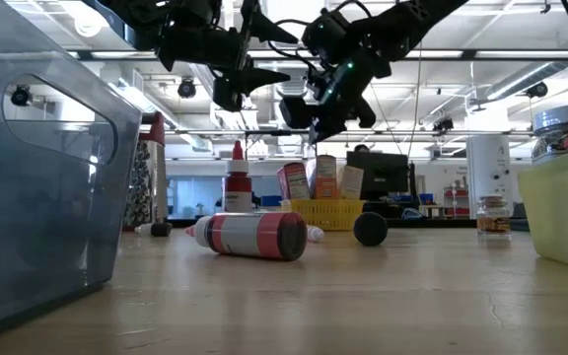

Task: Pick & Place Kitchen Items
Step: Put the orange cereal box into the top yellow bin

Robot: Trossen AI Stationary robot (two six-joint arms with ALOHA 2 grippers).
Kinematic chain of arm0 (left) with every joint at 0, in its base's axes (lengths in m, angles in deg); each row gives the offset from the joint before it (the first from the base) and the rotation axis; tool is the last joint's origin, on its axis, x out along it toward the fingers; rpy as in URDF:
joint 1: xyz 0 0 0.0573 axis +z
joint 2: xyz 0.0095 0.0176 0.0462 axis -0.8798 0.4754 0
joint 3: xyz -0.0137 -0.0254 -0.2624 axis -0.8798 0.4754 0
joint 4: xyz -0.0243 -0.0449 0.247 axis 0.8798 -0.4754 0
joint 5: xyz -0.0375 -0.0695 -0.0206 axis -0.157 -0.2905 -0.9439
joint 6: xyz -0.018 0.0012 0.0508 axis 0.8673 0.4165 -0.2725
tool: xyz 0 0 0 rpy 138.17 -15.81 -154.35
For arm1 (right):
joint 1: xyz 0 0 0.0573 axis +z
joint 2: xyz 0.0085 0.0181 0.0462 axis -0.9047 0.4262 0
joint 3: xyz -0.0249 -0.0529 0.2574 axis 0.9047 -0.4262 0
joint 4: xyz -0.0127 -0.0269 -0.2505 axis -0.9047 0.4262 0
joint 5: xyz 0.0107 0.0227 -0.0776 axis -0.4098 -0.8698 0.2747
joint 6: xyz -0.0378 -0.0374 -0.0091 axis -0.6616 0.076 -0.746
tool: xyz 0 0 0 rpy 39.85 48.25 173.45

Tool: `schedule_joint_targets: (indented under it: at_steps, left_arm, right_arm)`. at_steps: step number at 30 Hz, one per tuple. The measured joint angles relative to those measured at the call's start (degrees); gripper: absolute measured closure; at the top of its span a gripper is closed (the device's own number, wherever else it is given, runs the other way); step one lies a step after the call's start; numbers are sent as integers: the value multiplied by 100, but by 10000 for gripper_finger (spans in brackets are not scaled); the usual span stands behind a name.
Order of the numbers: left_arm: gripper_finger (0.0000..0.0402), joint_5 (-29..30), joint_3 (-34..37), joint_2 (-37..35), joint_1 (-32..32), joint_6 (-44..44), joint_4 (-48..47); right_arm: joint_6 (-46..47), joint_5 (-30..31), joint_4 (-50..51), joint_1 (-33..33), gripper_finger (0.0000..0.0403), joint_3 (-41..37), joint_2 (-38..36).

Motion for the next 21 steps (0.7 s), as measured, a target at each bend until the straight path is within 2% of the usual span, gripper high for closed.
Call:
schedule_joint_targets:
  at_steps: [8,21]
  left_arm:
    - [96,2,0,0,-2,0,0]
    - [96,2,0,0,0,0,-12]
  right_arm:
    - [266,-249,80,-116,395,-188,1]
    - [416,-1064,-66,-364,395,-376,67]
